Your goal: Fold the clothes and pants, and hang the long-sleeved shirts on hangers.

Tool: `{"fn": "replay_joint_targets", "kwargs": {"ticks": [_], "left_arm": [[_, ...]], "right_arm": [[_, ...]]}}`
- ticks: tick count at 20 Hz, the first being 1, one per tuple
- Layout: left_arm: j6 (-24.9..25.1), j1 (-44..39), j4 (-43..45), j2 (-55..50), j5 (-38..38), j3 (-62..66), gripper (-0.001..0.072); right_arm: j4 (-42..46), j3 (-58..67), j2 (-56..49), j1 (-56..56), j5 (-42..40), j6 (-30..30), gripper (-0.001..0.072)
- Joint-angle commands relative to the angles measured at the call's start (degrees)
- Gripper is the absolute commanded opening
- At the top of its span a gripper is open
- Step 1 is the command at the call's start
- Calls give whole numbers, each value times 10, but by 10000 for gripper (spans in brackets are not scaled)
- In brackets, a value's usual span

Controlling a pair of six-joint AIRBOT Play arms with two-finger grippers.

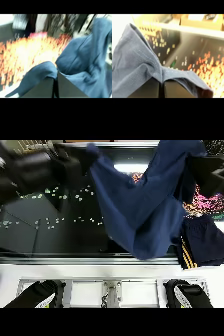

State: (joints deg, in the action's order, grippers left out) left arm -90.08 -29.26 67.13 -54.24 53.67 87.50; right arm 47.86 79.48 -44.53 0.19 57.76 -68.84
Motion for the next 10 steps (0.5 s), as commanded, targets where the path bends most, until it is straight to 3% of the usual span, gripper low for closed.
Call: {"fn": "replay_joint_targets", "kwargs": {"ticks": [1, 2, 6, 10], "left_arm": [[-99, 36, 71, 16, -12, -143, 8], [-117, 61, 82, 12, -14, -183, 8], [-124, 166, 77, -27, -12, -326, 8], [-122, 217, 78, -82, -16, -400, 8]], "right_arm": [[3, -20, -77, 0, 23, -1, 410], [23, -28, -108, -1, 23, 0, 652], [164, -74, -186, -10, 74, -22, 651], [164, -241, -186, -20, 81, -18, 650]]}}
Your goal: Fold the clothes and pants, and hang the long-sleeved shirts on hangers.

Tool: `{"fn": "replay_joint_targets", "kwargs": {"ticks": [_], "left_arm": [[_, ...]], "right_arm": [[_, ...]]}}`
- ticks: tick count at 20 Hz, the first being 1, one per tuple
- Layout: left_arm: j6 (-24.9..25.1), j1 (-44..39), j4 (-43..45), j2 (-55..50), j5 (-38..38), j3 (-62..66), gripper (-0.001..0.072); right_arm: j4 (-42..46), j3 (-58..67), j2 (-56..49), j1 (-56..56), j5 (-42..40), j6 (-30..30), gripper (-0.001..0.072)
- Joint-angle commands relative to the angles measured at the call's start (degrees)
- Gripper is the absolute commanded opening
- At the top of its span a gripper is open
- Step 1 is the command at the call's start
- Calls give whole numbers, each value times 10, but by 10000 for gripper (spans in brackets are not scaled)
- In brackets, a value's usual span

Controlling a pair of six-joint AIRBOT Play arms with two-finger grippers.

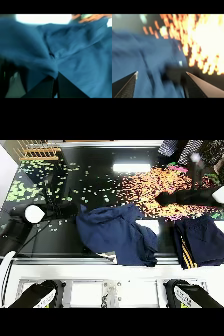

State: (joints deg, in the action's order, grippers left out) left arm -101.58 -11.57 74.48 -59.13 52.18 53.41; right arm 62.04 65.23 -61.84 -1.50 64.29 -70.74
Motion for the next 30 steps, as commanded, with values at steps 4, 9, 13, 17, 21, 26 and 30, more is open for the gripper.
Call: {"fn": "replay_joint_targets", "kwargs": {"ticks": [4, 9, 13, 17, 21, 26, 30], "left_arm": [[-6, 54, 5, -68, 2, -66, 8], [13, 52, 5, -68, 2, -66, 8], [13, 52, 5, -68, 2, -66, 8], [13, 52, 6, -68, 1, -66, 8], [18, 52, 6, -68, 2, -66, 8], [33, 81, 9, -7, -1, -23, 8], [33, 111, 5, 112, 2, 124, 8]], "right_arm": [[-101, -223, -25, 45, -39, 77, 649], [-113, -228, -49, 143, -128, 95, 649], [-113, -227, -75, 164, -184, 95, 649], [-113, -220, -113, 164, -230, 94, 649], [-113, -196, -153, 164, -198, 93, 497], [-70, -119, -98, 152, -124, 94, 17], [-53, 31, 31, 102, -99, 93, 16]]}}
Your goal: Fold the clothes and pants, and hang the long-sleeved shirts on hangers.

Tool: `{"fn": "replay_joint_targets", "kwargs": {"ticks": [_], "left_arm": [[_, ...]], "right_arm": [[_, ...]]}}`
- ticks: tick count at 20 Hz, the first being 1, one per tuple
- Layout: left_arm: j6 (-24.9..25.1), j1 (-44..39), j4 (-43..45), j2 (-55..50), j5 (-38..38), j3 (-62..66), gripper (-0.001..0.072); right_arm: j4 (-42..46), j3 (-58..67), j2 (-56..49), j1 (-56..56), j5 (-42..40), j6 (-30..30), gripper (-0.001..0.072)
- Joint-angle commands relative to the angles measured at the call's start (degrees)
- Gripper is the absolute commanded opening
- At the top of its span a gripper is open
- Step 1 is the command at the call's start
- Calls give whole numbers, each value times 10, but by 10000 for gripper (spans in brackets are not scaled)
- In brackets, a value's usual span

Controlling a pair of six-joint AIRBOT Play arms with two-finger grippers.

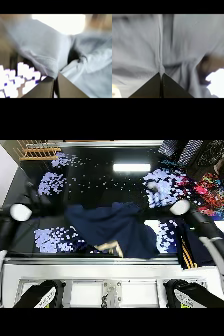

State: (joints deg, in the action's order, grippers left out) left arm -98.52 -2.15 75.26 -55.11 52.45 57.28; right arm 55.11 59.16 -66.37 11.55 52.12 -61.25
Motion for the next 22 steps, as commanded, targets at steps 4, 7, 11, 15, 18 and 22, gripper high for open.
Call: {"fn": "replay_joint_targets", "kwargs": {"ticks": [4, 7, 11, 15, 18, 22], "left_arm": [[2, 17, -18, 189, -6, 201, 8], [2, 17, -19, 256, -13, 244, 8], [1, 17, -19, 316, -70, 255, 8], [1, 17, -19, 324, -143, 255, 8], [1, 17, -19, 282, -160, 255, 8], [2, 17, -19, 165, -181, 255, 8]], "right_arm": [[17, 221, 201, -59, -12, -2, 16], [17, 239, 276, -60, -76, -11, 16], [17, 239, 329, -60, -98, -26, 16], [17, 240, 346, -60, -104, -44, 16], [17, 240, 340, -60, -106, -48, 15], [19, 239, 294, -60, -114, -91, 15]]}}
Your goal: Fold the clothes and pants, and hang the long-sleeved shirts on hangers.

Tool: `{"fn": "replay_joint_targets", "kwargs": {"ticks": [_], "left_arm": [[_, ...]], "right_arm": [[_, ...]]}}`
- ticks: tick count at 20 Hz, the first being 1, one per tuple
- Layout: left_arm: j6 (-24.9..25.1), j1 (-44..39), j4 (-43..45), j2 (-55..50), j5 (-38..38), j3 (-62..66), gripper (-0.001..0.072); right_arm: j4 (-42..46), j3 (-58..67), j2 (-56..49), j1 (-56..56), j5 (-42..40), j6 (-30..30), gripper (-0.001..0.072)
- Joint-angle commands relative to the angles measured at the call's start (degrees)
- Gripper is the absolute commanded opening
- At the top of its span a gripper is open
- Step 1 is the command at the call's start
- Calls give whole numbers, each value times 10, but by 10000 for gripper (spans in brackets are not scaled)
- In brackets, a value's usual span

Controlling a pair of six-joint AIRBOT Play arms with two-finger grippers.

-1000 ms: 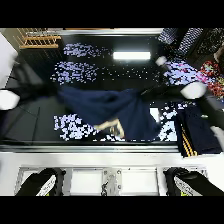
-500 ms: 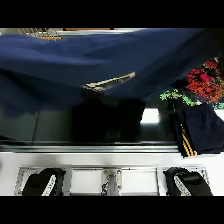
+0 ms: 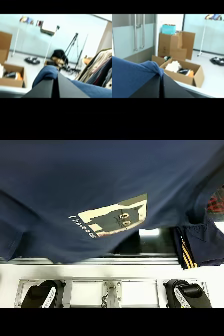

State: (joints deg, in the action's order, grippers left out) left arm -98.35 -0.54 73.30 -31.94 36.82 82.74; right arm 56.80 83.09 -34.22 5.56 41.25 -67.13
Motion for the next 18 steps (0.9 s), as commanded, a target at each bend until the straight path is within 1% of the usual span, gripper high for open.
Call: {"fn": "replay_joint_targets", "kwargs": {"ticks": [1, 3, 5, 7, 8, 9, 11, 12, 13, 14, 15, 16, 18], "left_arm": [[0, 0, 0, -102, -33, 1, 8], [0, -1, 0, -179, -71, 1, 8], [9, -20, 2, -260, -142, 1, 8], [36, -52, 2, -338, -217, 2, 8], [52, -69, 3, -379, -235, 10, 8], [65, -82, 3, -419, -228, 31, 8], [83, -97, 3, -497, -183, 91, 8], [84, -99, 3, -531, -151, 123, 17], [84, -98, 3, -558, -116, 150, 250], [83, -92, 3, -580, -78, 176, 574], [78, -83, 3, -595, -31, 198, 631], [74, -69, 3, -604, 25, 218, 619], [44, -30, 3, -606, 135, 238, 619]], "right_arm": [[4, 0, -51, 0, -5, -54, 15], [42, 0, -116, 0, -6, -104, 15], [111, 0, -197, 0, -17, -148, 16], [168, 0, -281, -2, -61, -160, 16], [175, 0, -320, -8, -88, -159, 16], [174, 0, -358, -16, -113, -164, 16], [174, 1, -416, -39, -132, -199, 26], [169, 1, -436, -52, -132, -215, 102], [161, 1, -449, -64, -131, -223, 331], [154, 1, -454, -77, -123, -223, 589], [154, 1, -451, -88, -113, -222, 628], [156, 1, -441, -101, -100, -220, 627], [156, 0, -411, -127, -56, -214, 622]]}}
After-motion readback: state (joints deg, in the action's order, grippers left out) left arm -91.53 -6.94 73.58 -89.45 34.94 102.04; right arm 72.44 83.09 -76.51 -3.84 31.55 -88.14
